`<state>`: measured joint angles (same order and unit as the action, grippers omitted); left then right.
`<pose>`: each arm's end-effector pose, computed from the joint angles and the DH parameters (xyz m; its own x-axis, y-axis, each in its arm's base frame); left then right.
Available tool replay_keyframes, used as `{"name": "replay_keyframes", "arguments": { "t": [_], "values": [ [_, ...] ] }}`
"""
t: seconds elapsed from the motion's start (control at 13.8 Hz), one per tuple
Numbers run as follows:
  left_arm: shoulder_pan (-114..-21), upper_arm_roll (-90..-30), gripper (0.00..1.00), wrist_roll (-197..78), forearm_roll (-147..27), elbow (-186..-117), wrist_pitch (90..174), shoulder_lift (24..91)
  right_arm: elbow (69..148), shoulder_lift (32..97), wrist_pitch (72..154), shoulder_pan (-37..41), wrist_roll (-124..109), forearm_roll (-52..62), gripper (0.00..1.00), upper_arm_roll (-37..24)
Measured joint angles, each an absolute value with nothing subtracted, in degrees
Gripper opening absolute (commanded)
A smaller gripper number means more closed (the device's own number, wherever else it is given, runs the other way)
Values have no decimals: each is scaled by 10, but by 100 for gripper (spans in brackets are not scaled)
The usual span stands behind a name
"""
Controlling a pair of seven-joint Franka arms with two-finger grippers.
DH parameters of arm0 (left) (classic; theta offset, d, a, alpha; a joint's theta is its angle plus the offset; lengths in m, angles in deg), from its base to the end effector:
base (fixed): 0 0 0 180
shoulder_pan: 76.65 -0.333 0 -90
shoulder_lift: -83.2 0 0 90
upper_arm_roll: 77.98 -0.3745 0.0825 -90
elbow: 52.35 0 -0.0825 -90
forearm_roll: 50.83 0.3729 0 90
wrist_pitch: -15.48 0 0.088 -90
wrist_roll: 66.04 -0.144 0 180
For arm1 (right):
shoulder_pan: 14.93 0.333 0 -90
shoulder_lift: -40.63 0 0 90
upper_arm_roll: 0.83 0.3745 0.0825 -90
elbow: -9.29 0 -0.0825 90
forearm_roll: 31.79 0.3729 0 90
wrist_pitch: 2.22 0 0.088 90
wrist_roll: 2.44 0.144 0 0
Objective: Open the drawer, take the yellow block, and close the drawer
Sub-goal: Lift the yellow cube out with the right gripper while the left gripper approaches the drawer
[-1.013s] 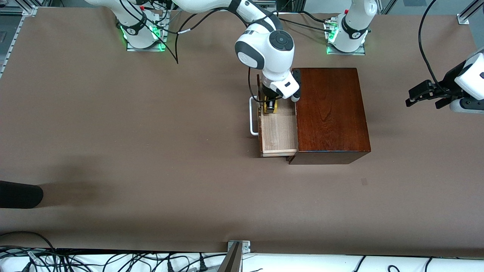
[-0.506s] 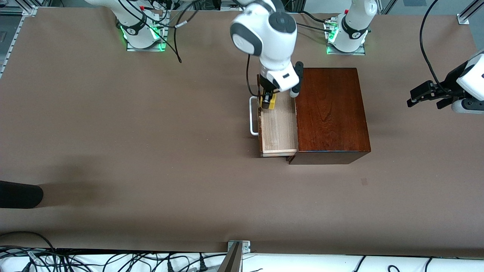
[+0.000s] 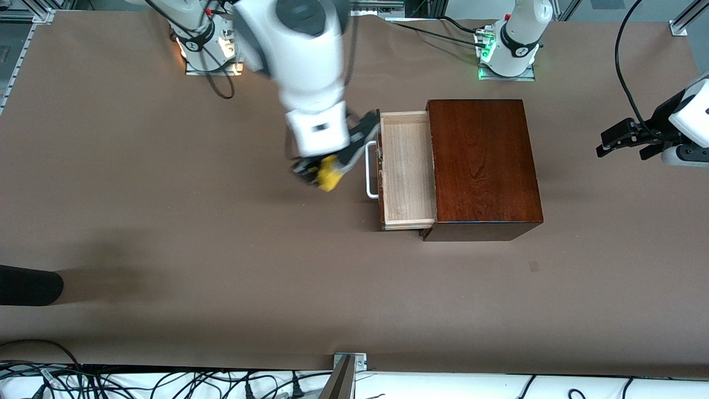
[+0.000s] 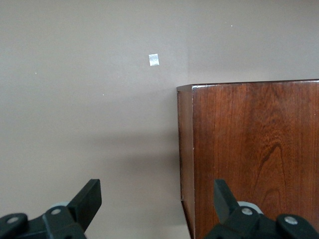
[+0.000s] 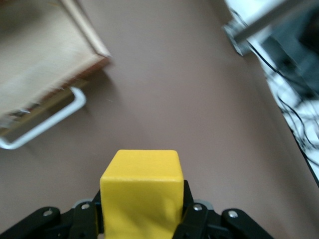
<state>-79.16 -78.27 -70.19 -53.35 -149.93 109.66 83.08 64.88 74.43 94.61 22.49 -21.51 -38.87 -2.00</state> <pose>0.5425 0.0205 0.5901 0.9981 -0.0204 -0.0582 -0.0176 -0.9987 0.0479 0.6153 0.4373 0.5546 0.5528 0.8297 0.0775 0.8128 -0.5574 0.1691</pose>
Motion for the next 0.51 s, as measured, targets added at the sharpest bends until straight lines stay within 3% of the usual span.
{"name": "replay_keyframes", "arguments": {
  "t": [0.22, 0.51],
  "values": [
    [-790, -752, 100, -703, -534, -1494, 1042, 829, 662, 725, 930, 169, -214, -367, 0, -38],
    [-785, -652, 100, -703, -537, -1491, 1000, 806, 776, 662, 924, 56, -214, -324, 0, -44]
  ]
}}
